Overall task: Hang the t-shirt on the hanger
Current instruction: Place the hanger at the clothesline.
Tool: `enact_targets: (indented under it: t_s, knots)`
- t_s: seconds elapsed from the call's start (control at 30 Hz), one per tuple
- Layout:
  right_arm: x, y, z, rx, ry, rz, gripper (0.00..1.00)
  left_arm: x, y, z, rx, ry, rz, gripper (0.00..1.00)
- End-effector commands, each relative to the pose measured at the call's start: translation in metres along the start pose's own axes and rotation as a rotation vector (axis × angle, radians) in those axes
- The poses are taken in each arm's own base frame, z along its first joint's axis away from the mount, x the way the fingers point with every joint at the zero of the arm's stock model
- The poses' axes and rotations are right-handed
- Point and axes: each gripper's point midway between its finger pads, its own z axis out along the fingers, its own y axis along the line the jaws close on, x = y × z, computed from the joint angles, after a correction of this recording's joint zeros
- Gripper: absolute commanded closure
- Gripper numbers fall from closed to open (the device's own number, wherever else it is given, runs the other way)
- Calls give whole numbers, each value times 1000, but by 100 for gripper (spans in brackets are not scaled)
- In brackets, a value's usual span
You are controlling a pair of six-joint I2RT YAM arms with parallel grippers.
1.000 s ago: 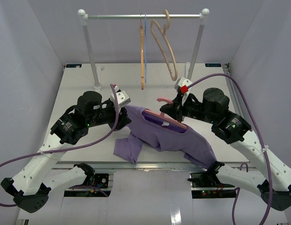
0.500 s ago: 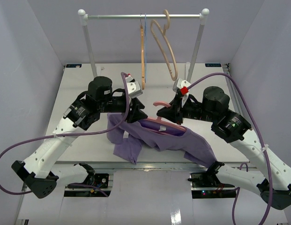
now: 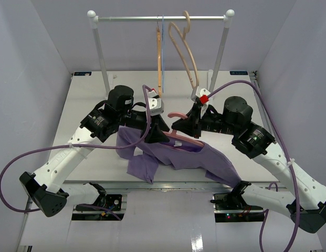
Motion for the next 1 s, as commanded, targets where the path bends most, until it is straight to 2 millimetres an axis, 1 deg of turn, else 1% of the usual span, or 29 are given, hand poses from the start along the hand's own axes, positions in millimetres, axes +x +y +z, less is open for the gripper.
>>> enact_targets:
  t_s: [0.0, 0.13, 0.27, 0.37, 0.43, 0.47, 0.5, 0.53, 0.67, 0.7, 0.73, 0.8, 0.87, 0.9, 0.93, 0.97]
  knots:
    - [-31, 3, 3, -20, -119, -32, 92, 8, -13, 6, 100, -6, 20, 44]
    - [-32, 1, 7, -22, -117, -20, 92, 15, -10, 9, 97, 10, 11, 47]
    - [-36, 4, 10, -47, -131, -16, 92, 18, -2, 12, 67, 28, 0, 47]
    - [-35, 3, 11, -49, -132, -9, 92, 21, 0, 12, 59, 38, -2, 50]
    - [-34, 2, 12, -46, -131, -7, 92, 25, 1, 13, 54, 54, -14, 66]
    - [-35, 2, 12, -48, -131, -7, 92, 27, 2, 13, 49, 62, -18, 80]
    - [-35, 3, 12, -51, -133, -7, 92, 29, 4, 13, 44, 70, -22, 97]
    - [-35, 3, 12, -54, -133, -7, 92, 30, 5, 13, 37, 76, -26, 100]
    - [-32, 5, 13, -66, -124, -4, 92, 27, 5, 13, 36, 70, -20, 100]
    - [-29, 5, 12, -67, -113, -7, 89, 25, 5, 12, 32, 66, -17, 100]
    - [-24, 6, 12, -70, -95, -12, 78, 24, 6, 12, 25, 65, -16, 100]
    - [-5, 6, 8, -65, -23, -10, 61, 18, 3, 8, 18, 51, 2, 100]
    - [4, 4, -1, -47, 23, -70, 48, 12, 0, 3, 6, 36, 25, 100]
    - [7, 5, -5, -39, 37, -74, 46, 6, -2, -1, -3, 26, 40, 100]
    - [2, 6, -9, -37, 33, -91, 45, -4, -2, -5, -22, 9, 57, 100]
    - [-7, 9, -13, -39, 18, -107, 44, -18, -4, -11, -40, -13, 77, 100]
